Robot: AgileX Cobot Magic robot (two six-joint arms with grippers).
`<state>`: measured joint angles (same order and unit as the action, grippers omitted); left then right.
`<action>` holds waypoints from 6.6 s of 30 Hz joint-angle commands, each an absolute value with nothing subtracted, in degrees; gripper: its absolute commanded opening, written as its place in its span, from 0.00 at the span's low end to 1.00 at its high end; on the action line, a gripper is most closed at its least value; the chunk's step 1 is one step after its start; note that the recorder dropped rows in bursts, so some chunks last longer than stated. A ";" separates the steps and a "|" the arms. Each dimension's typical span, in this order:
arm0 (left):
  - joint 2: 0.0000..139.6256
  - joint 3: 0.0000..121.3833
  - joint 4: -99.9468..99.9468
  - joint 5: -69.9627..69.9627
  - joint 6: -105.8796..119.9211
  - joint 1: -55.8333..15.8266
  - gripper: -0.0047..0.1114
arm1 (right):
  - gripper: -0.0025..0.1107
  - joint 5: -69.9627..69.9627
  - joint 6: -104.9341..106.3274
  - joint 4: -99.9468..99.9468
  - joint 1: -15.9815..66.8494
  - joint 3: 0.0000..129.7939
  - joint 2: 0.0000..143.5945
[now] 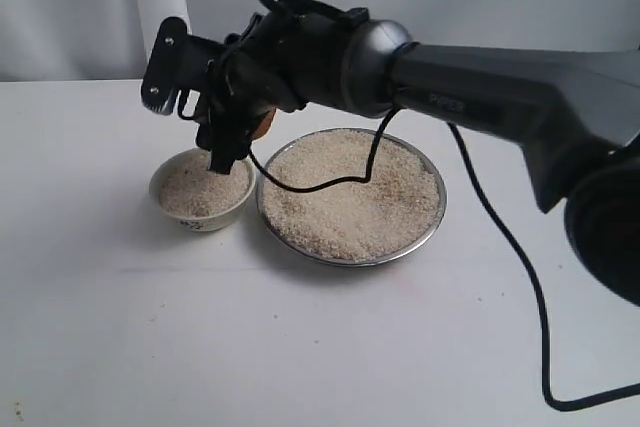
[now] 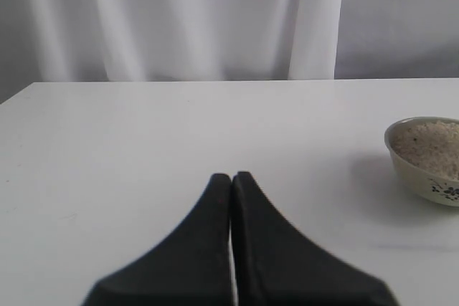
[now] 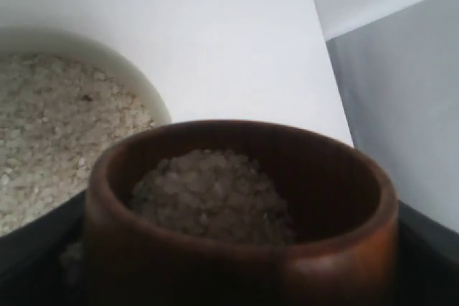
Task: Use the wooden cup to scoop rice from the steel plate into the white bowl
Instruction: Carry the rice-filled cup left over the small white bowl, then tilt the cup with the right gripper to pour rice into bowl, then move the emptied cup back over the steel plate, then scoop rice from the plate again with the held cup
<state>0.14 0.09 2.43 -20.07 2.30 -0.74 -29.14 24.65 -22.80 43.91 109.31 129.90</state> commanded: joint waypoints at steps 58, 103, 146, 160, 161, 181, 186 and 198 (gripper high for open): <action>0.00 0.00 2.40 -19.74 2.08 -0.89 0.04 | 0.02 -40.13 38.74 -66.86 52.64 110.77 135.73; 0.00 0.00 2.40 -19.74 2.08 -0.89 0.04 | 0.02 -60.73 47.34 -22.13 44.71 110.77 119.03; 0.00 0.00 2.40 -19.74 2.08 -0.89 0.04 | 0.02 -55.64 41.56 -25.84 36.53 105.78 137.51; 0.00 0.00 2.40 -19.74 2.08 -0.89 0.04 | 0.02 -51.65 43.66 -5.70 29.77 105.78 137.51; 0.00 0.00 2.40 -19.74 2.08 -0.89 0.04 | 0.02 -51.52 46.54 -0.85 28.59 105.78 137.51; 0.00 0.00 2.40 -19.74 2.08 -0.89 0.04 | 0.02 -29.56 60.13 17.40 25.24 89.88 137.44; 0.00 0.00 2.40 -19.74 2.08 -0.89 0.04 | 0.02 -28.24 79.31 38.21 21.84 83.95 134.69; 0.00 0.00 2.40 -19.74 2.08 -0.89 0.04 | 0.02 -29.40 116.31 76.28 20.00 77.10 131.88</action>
<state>0.14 0.09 2.43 -20.07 2.30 -0.74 -25.69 110.22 72.02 19.84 79.04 129.54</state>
